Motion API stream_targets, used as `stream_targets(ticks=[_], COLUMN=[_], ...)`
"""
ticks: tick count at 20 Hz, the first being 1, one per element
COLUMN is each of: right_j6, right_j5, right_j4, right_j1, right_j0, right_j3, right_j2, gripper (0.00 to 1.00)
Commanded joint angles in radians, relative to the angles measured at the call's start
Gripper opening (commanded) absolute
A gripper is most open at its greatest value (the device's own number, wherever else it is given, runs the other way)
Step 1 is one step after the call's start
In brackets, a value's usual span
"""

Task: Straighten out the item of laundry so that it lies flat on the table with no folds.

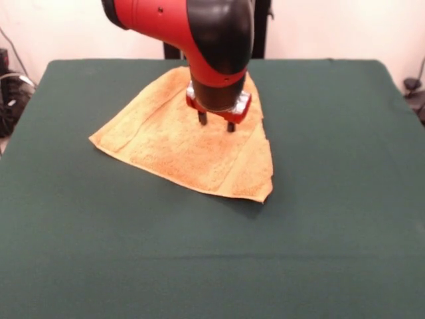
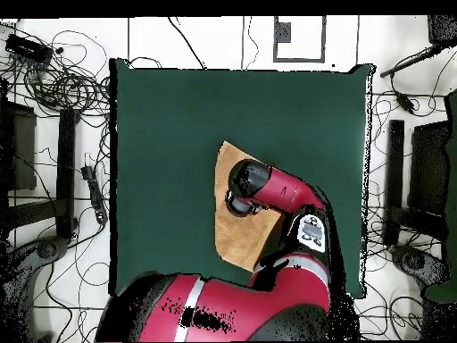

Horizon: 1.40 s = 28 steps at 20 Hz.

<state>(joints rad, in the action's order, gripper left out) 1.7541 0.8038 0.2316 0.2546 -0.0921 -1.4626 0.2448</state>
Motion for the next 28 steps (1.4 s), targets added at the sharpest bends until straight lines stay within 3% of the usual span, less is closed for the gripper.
stream_targets(ticks=[1,12,17,28], right_j6=[0.319,0.318,0.368,0.424], right_j5=[-0.27,-0.29,-0.214,-0.206], right_j4=[0.122,0.133,0.154,0.206], right_j1=[-0.056,-0.061,-0.089,-0.164], right_j0=[0.068,0.08,0.11,0.189], right_j3=[0.061,0.059,0.123,0.196], right_j2=[-0.132,-0.124,-0.084,-0.016], gripper=[1.0,1.0,1.0,1.0])
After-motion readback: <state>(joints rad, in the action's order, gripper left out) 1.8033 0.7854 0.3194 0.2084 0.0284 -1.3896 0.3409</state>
